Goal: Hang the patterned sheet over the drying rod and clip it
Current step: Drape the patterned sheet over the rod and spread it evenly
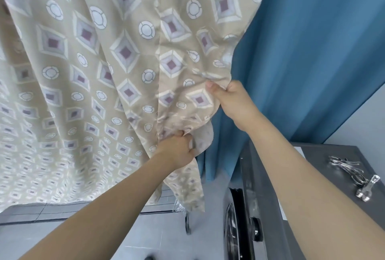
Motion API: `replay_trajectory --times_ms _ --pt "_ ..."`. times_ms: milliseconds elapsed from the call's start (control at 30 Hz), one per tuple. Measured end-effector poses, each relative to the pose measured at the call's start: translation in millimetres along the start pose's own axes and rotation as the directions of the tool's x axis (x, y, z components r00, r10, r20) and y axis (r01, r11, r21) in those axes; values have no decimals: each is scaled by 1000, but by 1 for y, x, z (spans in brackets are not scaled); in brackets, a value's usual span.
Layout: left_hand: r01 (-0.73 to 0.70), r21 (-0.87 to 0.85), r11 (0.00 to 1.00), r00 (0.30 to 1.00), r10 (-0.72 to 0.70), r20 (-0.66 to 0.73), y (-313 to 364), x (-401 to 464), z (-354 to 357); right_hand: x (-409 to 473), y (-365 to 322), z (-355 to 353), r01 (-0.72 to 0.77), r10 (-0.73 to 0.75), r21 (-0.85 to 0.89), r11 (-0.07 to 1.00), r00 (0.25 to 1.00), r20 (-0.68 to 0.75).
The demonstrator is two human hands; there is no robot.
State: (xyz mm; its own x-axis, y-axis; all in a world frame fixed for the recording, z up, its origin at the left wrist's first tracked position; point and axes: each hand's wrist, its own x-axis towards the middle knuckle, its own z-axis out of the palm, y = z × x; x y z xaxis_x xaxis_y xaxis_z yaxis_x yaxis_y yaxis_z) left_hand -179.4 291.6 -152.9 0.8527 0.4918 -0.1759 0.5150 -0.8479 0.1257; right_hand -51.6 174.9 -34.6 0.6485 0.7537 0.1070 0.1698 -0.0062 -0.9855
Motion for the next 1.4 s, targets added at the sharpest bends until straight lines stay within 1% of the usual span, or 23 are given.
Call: replay_trajectory --times_ms 100,167,233,333,367,433,467,533,567,600,633,700,733,767,800,867,1000,1067,1133,1200,1267,1333,1400 --pt "51 22 998 997 -49 -66 19 11 14 -2 -12 -7 3 -5 -34 999 998 -65" --pt "125 -22 992 989 -126 -80 36 17 21 -6 -20 -13 11 -13 -20 1000 997 -76" --pt "167 -4 986 981 -166 -103 53 18 26 -10 -28 -16 24 -23 14 1000 997 -74" --pt "147 4 989 968 -143 -207 70 17 36 -11 -36 -23 41 -36 64 997 997 -68" --pt "123 -46 991 967 -131 -218 72 18 37 -11 -39 -25 45 -39 77 996 997 -68" --pt "24 -242 970 981 -69 -179 71 20 33 -8 -42 -31 38 -32 100 994 998 -53" --pt "-33 -359 933 992 -13 -124 69 20 28 -8 -41 -36 25 -24 92 995 1000 -11" --pt "-94 -523 847 995 90 -33 65 19 13 -16 -31 -51 -32 25 39 999 988 155" --pt "-95 -590 802 994 109 -11 62 18 2 -23 -18 -61 -80 72 25 996 970 230" --pt "-78 -637 767 996 94 -10 61 17 -11 -31 0 -71 -144 130 36 989 956 264" --pt "-56 -686 725 998 55 -23 59 17 -22 -40 21 -78 -221 199 66 973 949 242" --pt "32 -784 620 998 -56 -3 58 15 -42 -58 72 -82 -356 352 66 932 934 58" --pt "79 -822 563 995 -88 36 61 13 -50 -66 95 -79 -406 406 6 914 913 -41" --pt "110 -853 511 993 -93 72 65 11 -55 -75 117 -73 -451 446 -59 890 891 -90" --pt "123 -880 459 992 -76 100 71 8 -58 -81 134 -65 -476 469 -104 873 879 -87" --pt "123 -919 373 992 -30 121 82 5 -61 -90 157 -45 -493 498 -164 854 867 -11" --pt "103 -959 263 995 -30 99 95 4 -58 -90 183 -18 -430 481 -277 859 863 152" --pt "99 -972 212 995 -37 93 97 4 -54 -89 187 -15 -418 482 -292 860 853 198" --pt "80 -975 209 996 -43 73 96 1 -50 -87 180 -15 -413 447 -226 882 885 129" --pt "77 -976 202 997 -41 70 94 -2 -48 -84 171 -15 -346 347 -192 918 937 -29" --pt "81 -984 158 996 -40 76 92 -6 -48 -81 166 -17 -265 232 -246 932 960 -157" --pt "70 -988 136 996 -65 61 91 -7 -49 -78 162 -17 -231 172 -325 917 965 -200" --pt "45 -988 145 993 -111 29 91 -5 -48 -78 161 -16 -241 167 -404 882 963 -210"
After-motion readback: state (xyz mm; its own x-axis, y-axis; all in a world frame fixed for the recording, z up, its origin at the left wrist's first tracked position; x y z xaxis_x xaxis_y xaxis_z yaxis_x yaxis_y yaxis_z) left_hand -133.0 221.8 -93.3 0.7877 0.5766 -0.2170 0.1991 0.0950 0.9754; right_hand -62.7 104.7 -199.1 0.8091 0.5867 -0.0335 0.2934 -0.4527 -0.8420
